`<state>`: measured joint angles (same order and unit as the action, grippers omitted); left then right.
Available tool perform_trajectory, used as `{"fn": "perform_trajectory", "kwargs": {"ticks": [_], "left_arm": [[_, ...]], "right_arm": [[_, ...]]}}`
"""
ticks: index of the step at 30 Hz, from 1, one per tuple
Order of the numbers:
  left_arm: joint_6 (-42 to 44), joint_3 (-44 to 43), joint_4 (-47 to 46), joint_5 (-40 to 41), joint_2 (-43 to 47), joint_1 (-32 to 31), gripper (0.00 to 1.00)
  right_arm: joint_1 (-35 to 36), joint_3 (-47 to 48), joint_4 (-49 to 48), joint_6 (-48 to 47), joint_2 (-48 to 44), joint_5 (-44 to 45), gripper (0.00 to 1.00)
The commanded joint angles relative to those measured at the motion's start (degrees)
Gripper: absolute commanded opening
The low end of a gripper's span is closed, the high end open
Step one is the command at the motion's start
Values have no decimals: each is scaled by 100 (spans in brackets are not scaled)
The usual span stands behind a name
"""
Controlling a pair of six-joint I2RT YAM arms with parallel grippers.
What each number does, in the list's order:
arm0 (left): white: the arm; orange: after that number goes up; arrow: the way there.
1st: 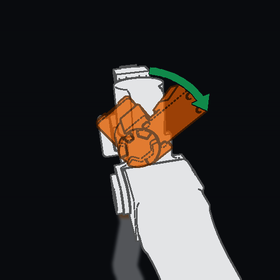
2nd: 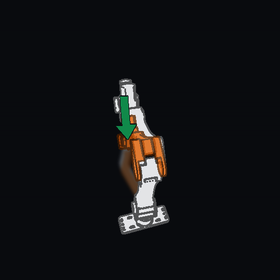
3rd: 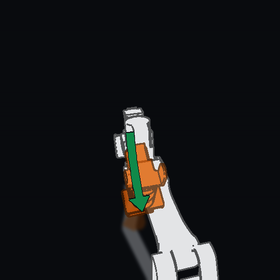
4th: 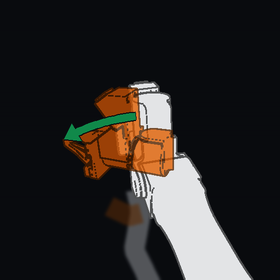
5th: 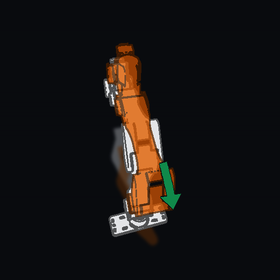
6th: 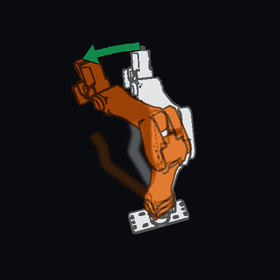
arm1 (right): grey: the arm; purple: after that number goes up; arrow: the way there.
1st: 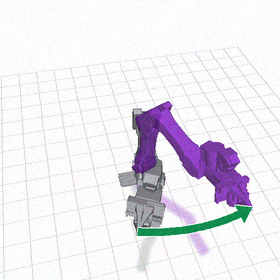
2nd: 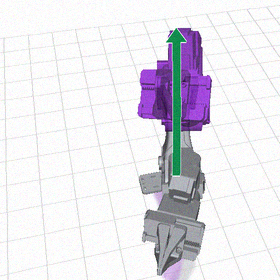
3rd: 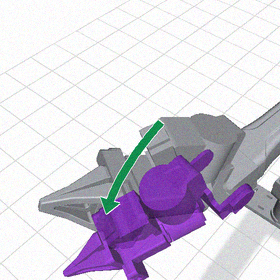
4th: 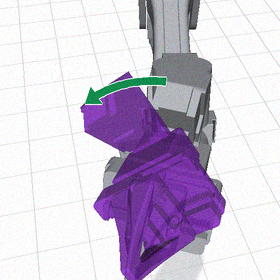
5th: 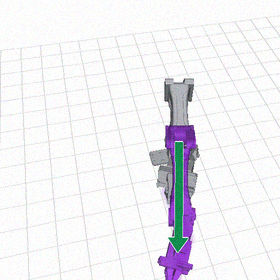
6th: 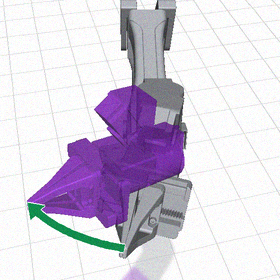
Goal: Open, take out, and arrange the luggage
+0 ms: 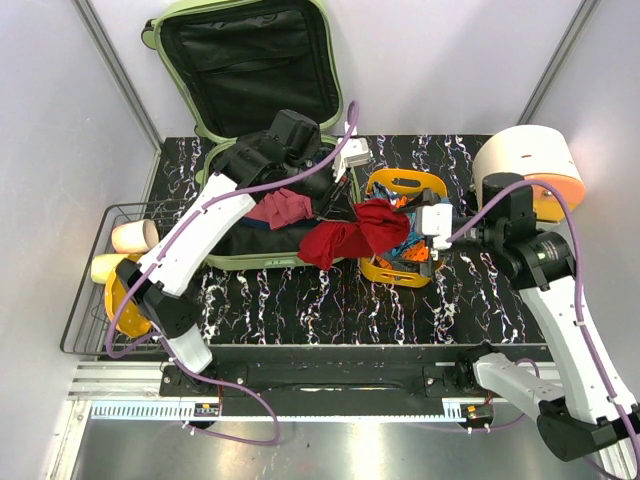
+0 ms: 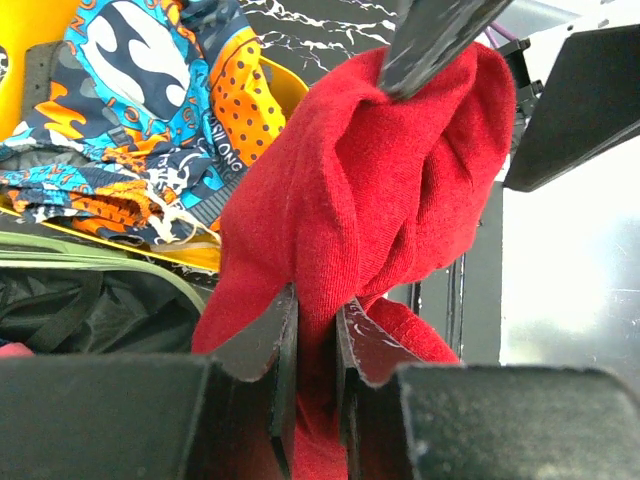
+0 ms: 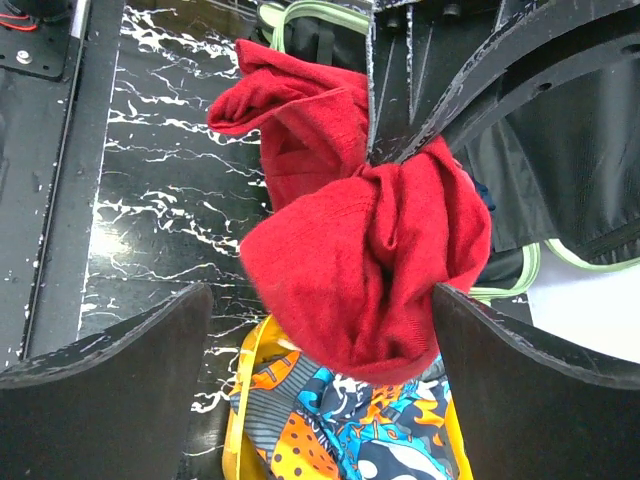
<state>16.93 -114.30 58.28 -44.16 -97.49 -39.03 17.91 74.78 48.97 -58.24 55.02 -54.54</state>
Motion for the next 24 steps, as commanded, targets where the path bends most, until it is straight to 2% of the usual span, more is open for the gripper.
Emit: {"fn": "perform_trajectory", "kwargs": {"ticks": [1,9,16,21,24], "left_arm": [[3,-251,-238,-180,11,-193,0],[-23,-242,-238,-321,-68,-378,0],[21,-93,-238,-418,-33,-413,0],[118,22,-238,-549,20,-457,0],[205,-4,-212,-541,11,-580,0]], "right_arm": [[317,168,-569,145,263,433,100],[977,1,-1302,384,492,1270,100],[1127,-122,-1461,252,387,1859,100],[1136,-315,-1258,-74,140,1535,100],[1153,-280,-1329,-21,315,1482,100]]}}
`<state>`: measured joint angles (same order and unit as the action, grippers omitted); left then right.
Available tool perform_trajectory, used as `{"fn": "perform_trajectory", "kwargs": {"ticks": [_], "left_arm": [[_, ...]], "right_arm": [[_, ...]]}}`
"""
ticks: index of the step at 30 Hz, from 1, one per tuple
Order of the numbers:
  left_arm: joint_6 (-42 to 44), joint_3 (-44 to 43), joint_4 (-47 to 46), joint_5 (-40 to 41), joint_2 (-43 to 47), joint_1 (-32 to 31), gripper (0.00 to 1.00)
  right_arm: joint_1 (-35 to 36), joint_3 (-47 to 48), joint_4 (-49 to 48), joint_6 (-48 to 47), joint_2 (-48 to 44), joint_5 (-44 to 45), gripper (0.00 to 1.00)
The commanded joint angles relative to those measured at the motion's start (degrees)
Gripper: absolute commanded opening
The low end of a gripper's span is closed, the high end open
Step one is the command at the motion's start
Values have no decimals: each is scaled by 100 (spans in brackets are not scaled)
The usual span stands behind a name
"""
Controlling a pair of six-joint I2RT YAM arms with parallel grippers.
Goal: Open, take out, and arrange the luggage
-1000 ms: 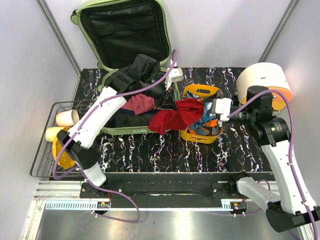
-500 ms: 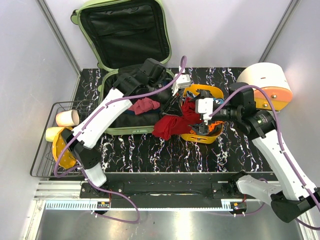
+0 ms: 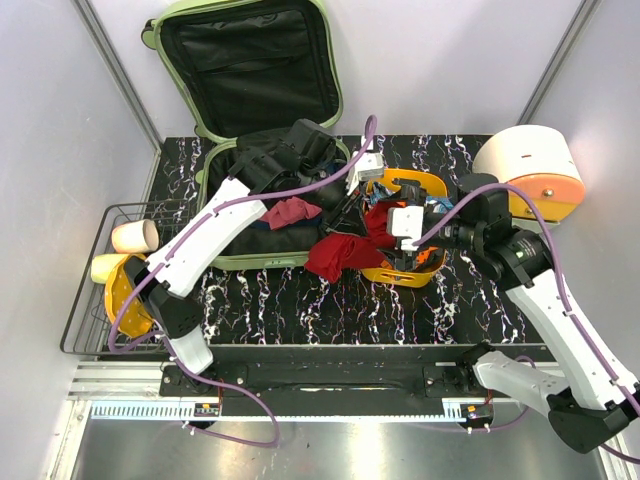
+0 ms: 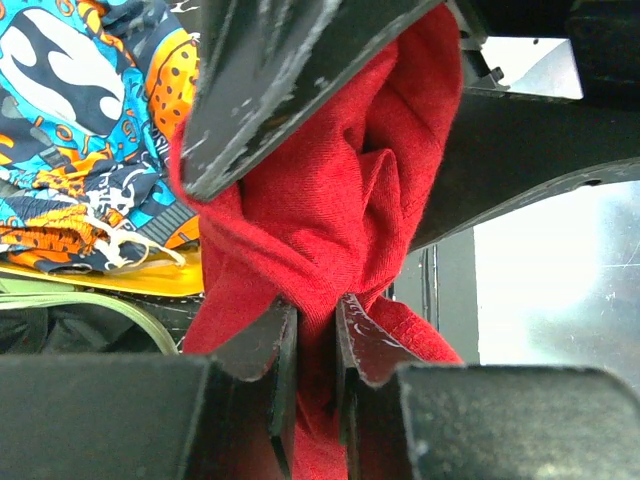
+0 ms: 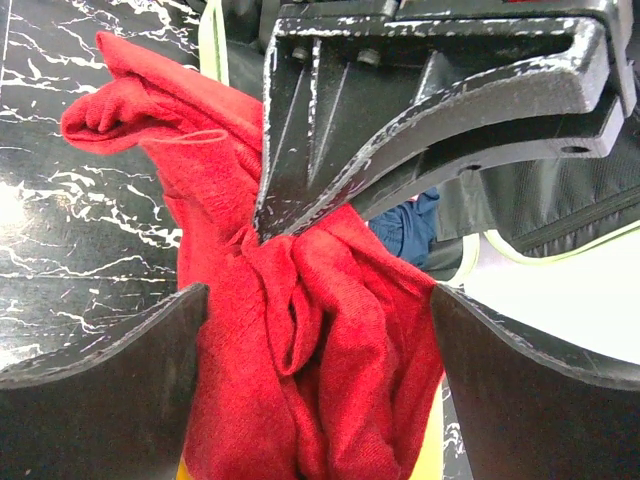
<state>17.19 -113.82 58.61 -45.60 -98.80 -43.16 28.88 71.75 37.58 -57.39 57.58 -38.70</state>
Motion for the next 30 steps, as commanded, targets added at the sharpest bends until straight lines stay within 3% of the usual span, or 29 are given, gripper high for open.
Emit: {"fn": "perform_trajectory", "kwargs": {"ticks": [1,9,11,12,14,15,16,18,20,21,23,24,27,30], "left_arm": [[258,-53,-219,-362,151,-193,0],[417,-228,36,-388,63,-220,0],[443,-272,54,-379,54,-220,0],[495,-246,54,-327,80,-220,0],[522,-228,54,-265,107,-202,0],[566,-237,63,-239,124,-193,0],[584,-246,80,-230,159,-158,3],[584,-263,80,-230,203,-123,16],[584,-298,89,-221,283,-27,28],[566,-307,89,-230,352,104,46],[505,-360,63,-238,414,298,65],[365,-360,28,-230,476,534,81],[224,-334,-34,-247,572,1009,89],[197,-167,-60,-265,686,1300,91]], "right_arm": [[65,111,-173,-97,112,-155,100],[117,200,249,-501,412,-235,98],[126,208,398,-458,429,-200,84],[126,260,538,-414,429,-147,69],[126,313,714,-405,412,-59,54],[126,340,837,-379,403,45,33],[126,349,899,-326,386,99,21],[135,384,1040,-256,315,256,0],[126,401,1093,-45,245,389,0],[135,471,1232,-10,227,494,0],[126,577,1409,201,201,600,0],[126,734,1688,271,201,713,0],[126,1217,2364,517,315,1055,0],[126,1726,3058,580,438,1154,0]]}}
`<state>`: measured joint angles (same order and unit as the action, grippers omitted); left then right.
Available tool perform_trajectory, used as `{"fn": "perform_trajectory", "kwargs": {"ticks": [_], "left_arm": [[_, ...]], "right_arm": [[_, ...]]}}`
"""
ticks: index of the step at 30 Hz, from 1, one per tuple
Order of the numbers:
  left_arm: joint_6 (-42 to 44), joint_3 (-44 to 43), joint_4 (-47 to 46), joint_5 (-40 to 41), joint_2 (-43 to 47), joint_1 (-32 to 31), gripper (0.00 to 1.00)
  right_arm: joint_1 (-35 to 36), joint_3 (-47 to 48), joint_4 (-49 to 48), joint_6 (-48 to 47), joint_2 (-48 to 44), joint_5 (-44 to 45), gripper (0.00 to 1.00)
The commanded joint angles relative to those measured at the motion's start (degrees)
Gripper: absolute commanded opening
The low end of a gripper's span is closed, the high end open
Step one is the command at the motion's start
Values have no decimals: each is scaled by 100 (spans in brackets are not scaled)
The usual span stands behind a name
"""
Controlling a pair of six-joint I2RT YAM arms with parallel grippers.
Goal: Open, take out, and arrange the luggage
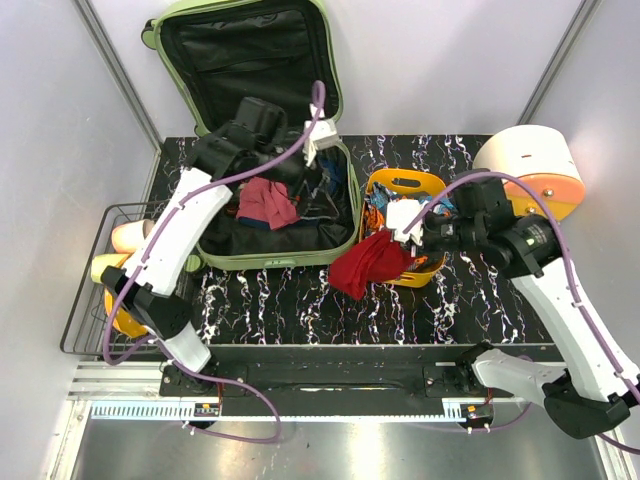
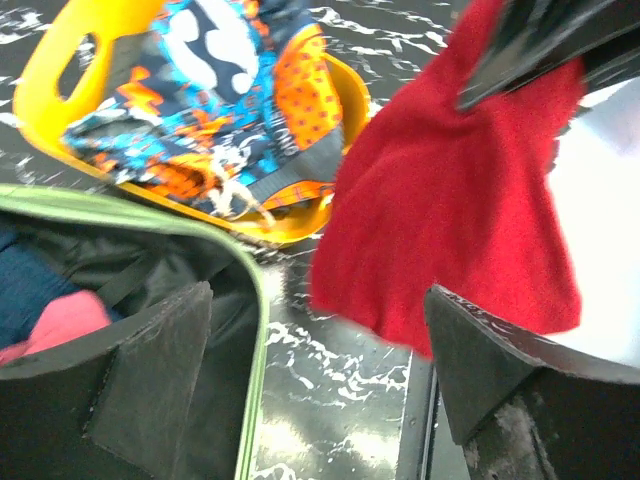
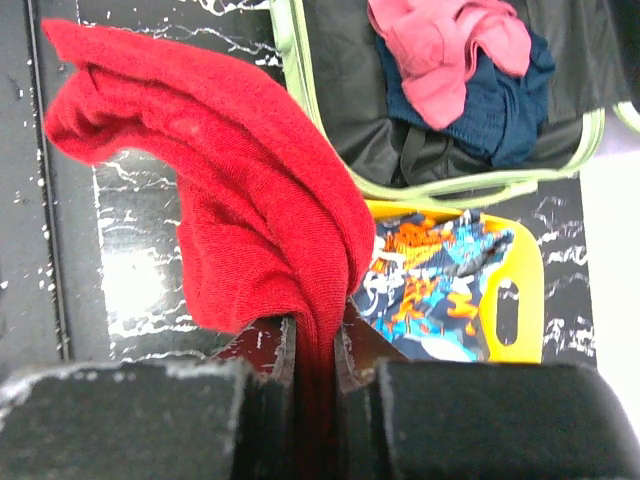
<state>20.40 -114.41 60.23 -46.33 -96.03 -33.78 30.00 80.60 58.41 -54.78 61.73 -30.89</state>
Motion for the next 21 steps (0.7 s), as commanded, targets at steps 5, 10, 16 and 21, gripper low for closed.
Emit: {"fn": "perform_trajectory", "kwargs": {"ticks": [5,10,16,21], "left_arm": [[-221,453,-468,-254,620,486,93],[-344,657,-626,-307,656,478,99],[-379,701,-635,-272,656,486,99],[-326,902,-679,-245,735,530,99]], "right_arm": [[15,1502,1996,512,181,145,0],[6,1266,1832,513,225,759,0],[-527,1344,1515,74,856,972,0],[-1443,1827,1498,-383,1595,558,0]]}}
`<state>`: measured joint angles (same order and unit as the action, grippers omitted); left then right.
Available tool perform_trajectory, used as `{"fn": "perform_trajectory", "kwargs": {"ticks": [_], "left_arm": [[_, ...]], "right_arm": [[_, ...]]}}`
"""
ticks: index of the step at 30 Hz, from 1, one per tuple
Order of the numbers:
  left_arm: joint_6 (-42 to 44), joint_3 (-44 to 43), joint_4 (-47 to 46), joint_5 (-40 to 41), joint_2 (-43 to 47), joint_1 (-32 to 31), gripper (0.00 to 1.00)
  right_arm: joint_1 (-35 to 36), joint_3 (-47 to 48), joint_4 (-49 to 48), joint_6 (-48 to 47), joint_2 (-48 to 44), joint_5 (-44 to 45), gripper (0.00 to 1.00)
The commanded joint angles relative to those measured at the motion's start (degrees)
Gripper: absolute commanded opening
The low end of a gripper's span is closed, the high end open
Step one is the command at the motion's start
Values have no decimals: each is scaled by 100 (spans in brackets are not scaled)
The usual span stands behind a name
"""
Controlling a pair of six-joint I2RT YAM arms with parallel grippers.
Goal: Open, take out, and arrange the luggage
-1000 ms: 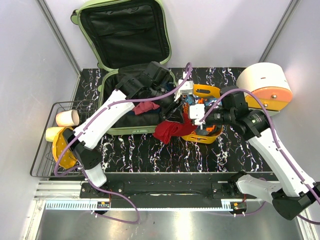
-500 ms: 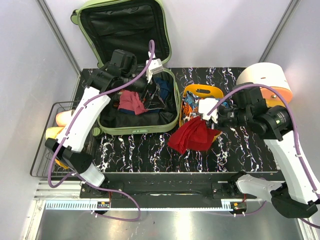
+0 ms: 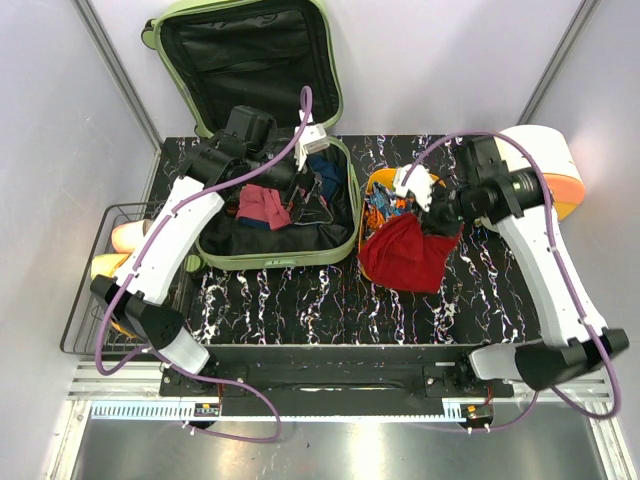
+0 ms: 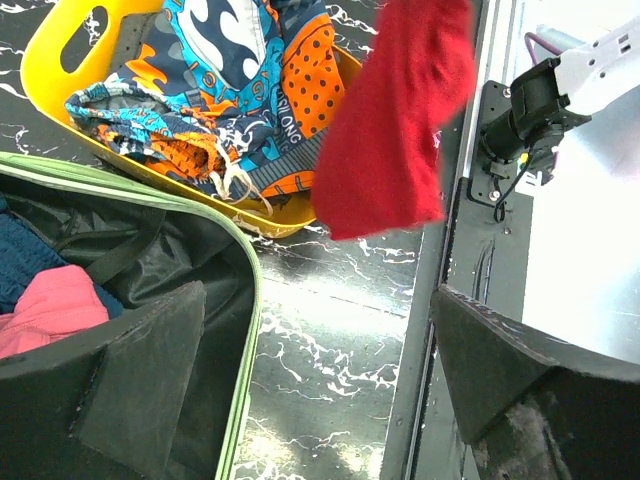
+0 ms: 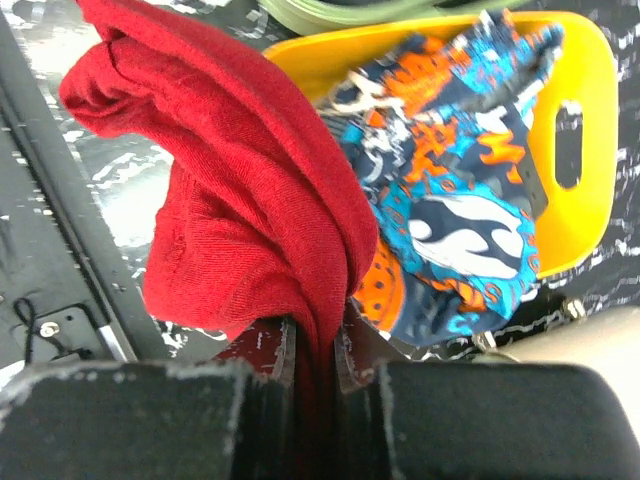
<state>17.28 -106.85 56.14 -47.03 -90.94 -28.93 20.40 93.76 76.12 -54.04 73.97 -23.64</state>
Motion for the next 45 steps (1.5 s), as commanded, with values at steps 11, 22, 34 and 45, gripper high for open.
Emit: {"fn": "perform_trajectory", "kwargs": {"ticks": [11,22,34,45], "left_arm": [[-145,594,-507,-211,181,326,99],[-50,1429,-911,1186,-20,923,99],[2164,1799,-1420,2610,-1013,1161,99],[2632,1808,-2633,3076,-2068,1082,99]], "right_arm": [[-1029,1119,-1141,-415,2120,-370,0],[-1162,750,-2662,7,3439,148,0],[-1179,907,-2866,860,2835,-88,90],[-1179,899,-2699,1290,2078,-317,95]]}}
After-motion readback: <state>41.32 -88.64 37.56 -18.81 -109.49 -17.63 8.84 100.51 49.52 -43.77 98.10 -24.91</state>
